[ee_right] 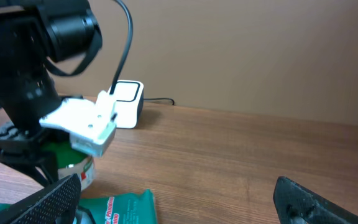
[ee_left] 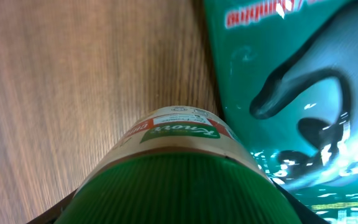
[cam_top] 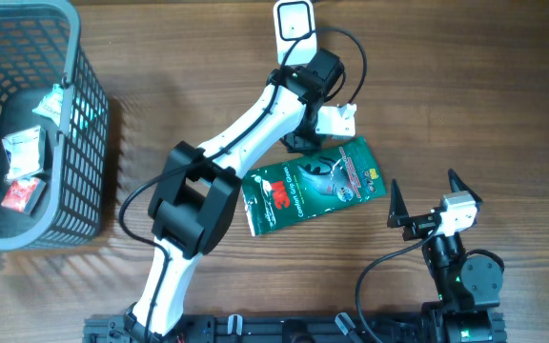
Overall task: Scan the item barcode
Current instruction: 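Carry the jar under the scanner and set it beside the green pack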
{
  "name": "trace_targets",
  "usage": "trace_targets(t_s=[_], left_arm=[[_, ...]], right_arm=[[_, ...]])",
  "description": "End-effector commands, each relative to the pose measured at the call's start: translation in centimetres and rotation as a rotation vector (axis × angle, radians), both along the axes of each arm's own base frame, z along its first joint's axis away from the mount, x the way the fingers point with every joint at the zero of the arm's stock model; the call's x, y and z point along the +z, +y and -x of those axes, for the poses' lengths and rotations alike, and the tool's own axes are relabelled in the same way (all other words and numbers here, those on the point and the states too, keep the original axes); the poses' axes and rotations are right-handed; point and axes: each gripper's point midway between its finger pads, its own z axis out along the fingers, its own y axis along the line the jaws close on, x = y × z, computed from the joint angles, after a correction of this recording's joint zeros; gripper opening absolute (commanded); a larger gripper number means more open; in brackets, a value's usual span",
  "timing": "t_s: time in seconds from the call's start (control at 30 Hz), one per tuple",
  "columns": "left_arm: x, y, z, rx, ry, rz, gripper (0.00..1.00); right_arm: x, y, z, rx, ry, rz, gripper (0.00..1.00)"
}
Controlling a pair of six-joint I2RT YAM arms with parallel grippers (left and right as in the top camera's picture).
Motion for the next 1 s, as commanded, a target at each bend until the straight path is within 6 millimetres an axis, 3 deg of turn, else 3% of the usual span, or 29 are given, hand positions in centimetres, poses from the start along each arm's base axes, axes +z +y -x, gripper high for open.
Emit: trace_targets(t_s=[0.0,0.13,0.17,0.27,0.43,0.6,0.73,0.83,0.97], left_arm=[[-1.7,0.9,-0.9,-0.165,-0.004,-0.032,0.59],[-2.3,1.4,-2.4,-0.168,-0.03,-0.018,0.62],[-2.3,1.4,-2.5,-0.166,-0.034,-0.012,1.0],[-2.2,1.1,-2.3,-0.166,-0.031,-0.009,1.0],[-1.1,-0.5,-0.2,-0.157,-0.009,-0.007,1.0],[4.1,-2.7,1.2,-0.209,-0.09,0.047,1.0],[12.0,-4.3,2.7,-0.251,-0.228,0.144,1.0],[17.9,-3.5,3.3,-0.244,-0.335,0.216,1.0],[24.2,-0.1,2.7,-0.165,-0.477,0.254,1.0]], right_arm=[[0.2,-0.1,0.0,-0.007,-0.012,0.001,1.0],[0.2,-0.1,0.0,-0.007,-0.011,0.0,1.0],[0.2,-0.1,0.0,-0.007,-0.011,0.0,1.0],[0.2,-0.1,0.0,-0.007,-0.011,0.0,1.0],[0.2,-0.1,0.0,-0.007,-0.012,0.0,1.0],[0.2,-0.1,0.0,-0.007,-0.011,0.001,1.0],[0.2,-0.1,0.0,-0.007,-0.011,0.0,1.0],[0.2,-0.1,0.0,-0.007,-0.012,0.001,1.0],[0.2,-0.1,0.0,-0.007,-0.011,0.0,1.0]])
